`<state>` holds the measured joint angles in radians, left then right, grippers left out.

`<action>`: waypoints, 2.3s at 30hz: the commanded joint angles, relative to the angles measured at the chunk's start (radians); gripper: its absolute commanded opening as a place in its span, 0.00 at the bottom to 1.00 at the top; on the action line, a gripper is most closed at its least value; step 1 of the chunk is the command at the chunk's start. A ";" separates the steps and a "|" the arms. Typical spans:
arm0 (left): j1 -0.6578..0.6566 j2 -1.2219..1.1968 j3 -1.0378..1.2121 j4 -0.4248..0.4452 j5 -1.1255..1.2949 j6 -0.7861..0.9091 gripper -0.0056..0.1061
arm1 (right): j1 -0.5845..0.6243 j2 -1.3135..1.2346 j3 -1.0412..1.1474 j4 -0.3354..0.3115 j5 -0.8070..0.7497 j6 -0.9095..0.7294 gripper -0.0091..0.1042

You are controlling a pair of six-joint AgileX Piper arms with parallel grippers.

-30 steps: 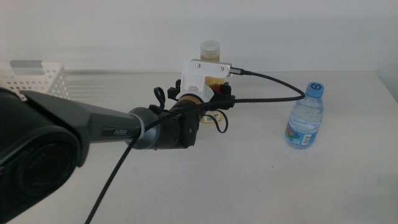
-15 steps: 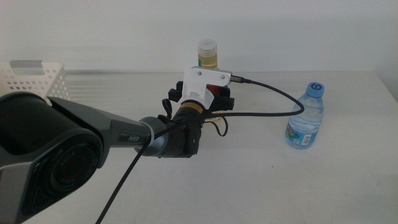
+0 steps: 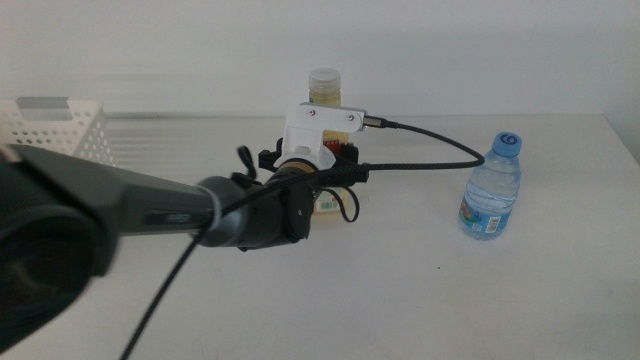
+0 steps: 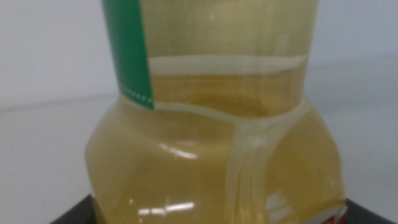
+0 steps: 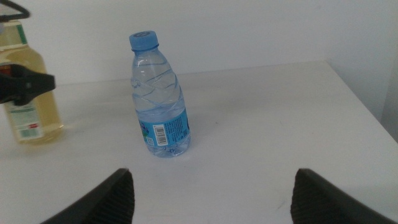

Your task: Use arms to grab the bottles and put them into the dustbin to the left of the table.

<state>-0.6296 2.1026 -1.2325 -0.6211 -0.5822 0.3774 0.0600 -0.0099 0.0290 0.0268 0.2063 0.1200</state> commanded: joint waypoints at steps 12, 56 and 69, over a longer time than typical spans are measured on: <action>-0.004 -0.464 0.070 -0.165 0.273 0.301 0.00 | -0.004 -0.027 -0.009 -0.006 -0.074 -0.013 0.66; 0.006 -0.699 0.142 -0.904 0.232 1.037 0.00 | -0.004 -0.027 -0.009 -0.006 -0.074 -0.013 0.66; 0.029 -0.717 0.157 -0.527 0.296 0.680 0.00 | -0.004 -0.027 -0.009 -0.006 -0.074 -0.013 0.66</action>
<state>-0.6146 1.4544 -1.0386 -1.2962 -0.2728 1.1973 0.0600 -0.0099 0.0290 0.0268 0.2063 0.1200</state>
